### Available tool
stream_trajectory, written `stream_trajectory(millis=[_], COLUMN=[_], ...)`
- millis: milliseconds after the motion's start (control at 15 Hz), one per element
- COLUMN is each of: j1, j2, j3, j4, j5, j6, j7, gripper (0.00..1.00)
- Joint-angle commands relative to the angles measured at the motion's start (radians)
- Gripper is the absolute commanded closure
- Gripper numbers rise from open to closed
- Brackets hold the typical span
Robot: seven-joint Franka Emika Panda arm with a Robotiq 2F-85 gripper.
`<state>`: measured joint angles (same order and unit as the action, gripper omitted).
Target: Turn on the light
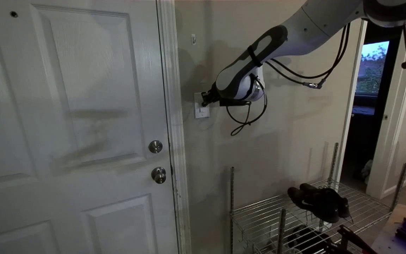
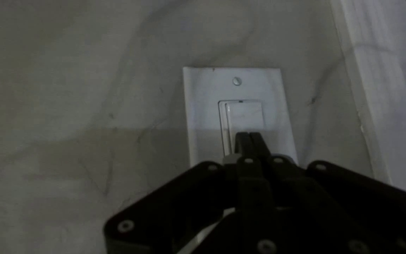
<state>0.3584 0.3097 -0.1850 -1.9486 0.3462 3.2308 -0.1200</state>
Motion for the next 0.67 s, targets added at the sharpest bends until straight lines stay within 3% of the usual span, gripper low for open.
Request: stream_trajectory(millis=[0,200,600], j1=[0.023,0.03,-0.015], j2=[0.003,-0.024,-0.174], j3=[-0.025,-0.034,0.033], j4=[0.01,-0.031,-0.211], j5=[0.018,0.022,0.081], j6=[-0.002,-0.01,-0.011], j7=[0.043,0.065,0.051], gripper=[0.99,1.0,1.0])
